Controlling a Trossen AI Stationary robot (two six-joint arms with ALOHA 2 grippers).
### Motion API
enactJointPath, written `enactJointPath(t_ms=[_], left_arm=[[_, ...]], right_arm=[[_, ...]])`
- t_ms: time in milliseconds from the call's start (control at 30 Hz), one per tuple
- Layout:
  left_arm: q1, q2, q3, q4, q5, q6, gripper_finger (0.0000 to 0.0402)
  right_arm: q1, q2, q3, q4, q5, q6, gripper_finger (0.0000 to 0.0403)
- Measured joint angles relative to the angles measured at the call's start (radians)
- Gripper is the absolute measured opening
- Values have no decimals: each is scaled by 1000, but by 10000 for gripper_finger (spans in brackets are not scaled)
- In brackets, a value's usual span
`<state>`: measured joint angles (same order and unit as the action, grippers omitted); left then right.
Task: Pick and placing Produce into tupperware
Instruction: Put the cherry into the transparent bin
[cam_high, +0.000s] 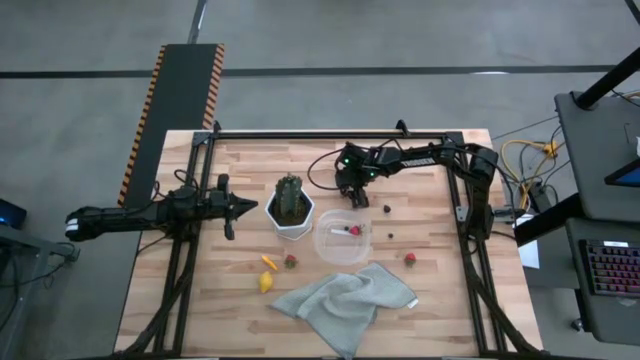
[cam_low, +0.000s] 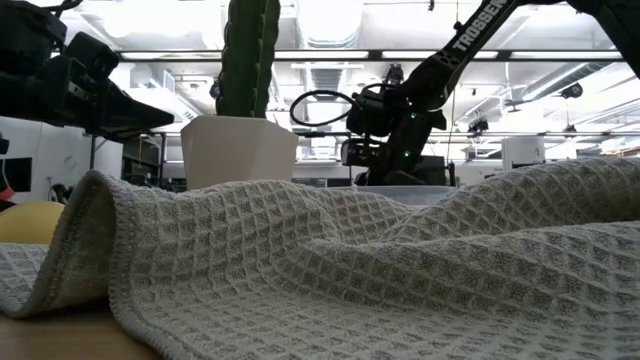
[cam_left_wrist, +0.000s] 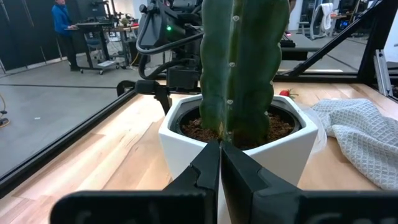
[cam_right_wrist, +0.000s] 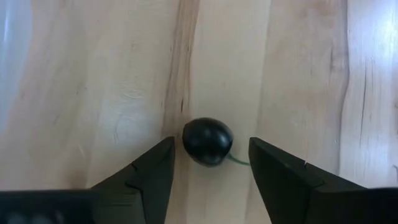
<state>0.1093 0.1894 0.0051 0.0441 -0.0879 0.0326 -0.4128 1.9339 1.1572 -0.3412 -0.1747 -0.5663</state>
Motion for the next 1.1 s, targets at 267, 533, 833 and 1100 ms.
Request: enactJointPath(t_ms=[267, 533, 833, 1100], left_arm=[[0, 0, 0, 0, 0, 0, 0], [0, 0, 0, 0, 0, 0, 0], [0, 0, 0, 0, 0, 0, 0], [0, 0, 0, 0, 0, 0, 0]], right_arm=[[0, -1, 0, -2, -1, 16, 149], [0, -1, 0, -6, -1, 16, 93], [0, -1, 0, -7, -1, 16, 58], [0, -1, 0, -7, 0, 12, 32]])
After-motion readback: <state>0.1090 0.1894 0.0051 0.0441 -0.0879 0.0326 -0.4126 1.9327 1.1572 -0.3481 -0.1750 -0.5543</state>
